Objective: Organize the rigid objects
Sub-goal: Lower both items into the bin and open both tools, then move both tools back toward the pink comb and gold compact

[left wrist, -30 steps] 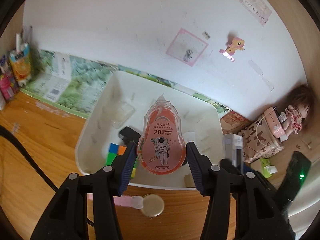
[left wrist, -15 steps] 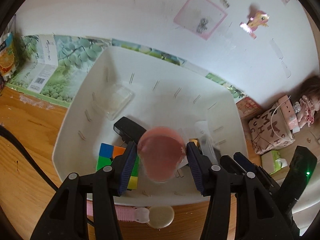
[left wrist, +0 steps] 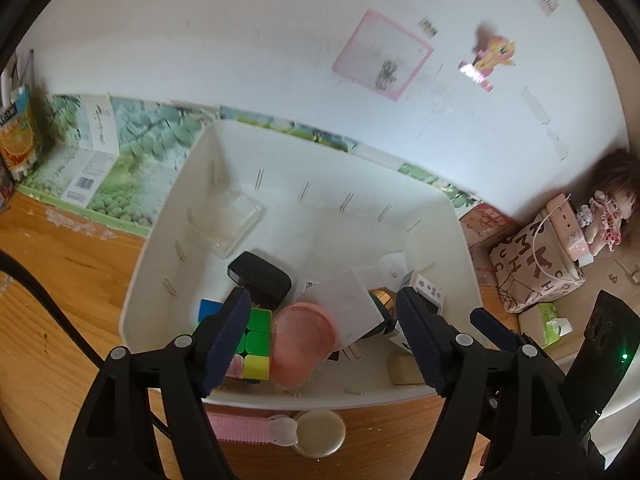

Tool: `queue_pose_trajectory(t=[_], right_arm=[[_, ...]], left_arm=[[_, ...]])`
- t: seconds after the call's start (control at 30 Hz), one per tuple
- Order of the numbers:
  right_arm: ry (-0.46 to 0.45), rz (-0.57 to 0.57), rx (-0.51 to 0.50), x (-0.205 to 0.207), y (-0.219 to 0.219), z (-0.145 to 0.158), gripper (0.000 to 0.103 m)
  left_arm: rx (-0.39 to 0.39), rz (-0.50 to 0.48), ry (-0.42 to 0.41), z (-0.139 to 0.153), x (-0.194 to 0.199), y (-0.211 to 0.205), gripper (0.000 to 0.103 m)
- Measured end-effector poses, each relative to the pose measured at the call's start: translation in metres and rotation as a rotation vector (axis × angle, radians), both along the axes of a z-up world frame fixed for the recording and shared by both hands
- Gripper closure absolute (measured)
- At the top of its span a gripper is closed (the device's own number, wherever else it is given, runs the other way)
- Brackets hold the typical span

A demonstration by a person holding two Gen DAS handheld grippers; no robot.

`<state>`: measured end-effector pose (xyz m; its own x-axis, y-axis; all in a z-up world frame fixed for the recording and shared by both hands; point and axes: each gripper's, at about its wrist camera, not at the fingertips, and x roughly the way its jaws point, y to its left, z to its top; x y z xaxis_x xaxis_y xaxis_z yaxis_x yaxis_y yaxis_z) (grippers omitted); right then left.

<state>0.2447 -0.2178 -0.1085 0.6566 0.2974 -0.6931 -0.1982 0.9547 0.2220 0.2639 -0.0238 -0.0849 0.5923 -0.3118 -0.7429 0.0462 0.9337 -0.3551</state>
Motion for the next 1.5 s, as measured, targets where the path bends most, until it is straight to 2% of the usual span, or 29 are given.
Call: queue_pose_trajectory(t=[0.43,0.73,1.07,1.5], right_arm=[[-0.124,-0.010,0.015,-0.045,0.000,0.053,0.022],[-0.179,-0.023,0.034,-0.080,0.001,0.073,0.022],[-0.164,-0.020,0.039,-0.111,0.007,0.069,0.021],[-0.043,0.011,0.031,-0.146,0.030,0.038,0.022]], left_arm=[[0.027,0.046,-0.151,0.060,-0.058,0.012,0.023],[0.053,0.084,-0.217,0.081,-0.099,0.025,0.023],[0.048,0.125,-0.193,0.074,-0.135,0.039,0.023],[0.049,0.163,-0.052,0.041,-0.168,0.064,0.023]])
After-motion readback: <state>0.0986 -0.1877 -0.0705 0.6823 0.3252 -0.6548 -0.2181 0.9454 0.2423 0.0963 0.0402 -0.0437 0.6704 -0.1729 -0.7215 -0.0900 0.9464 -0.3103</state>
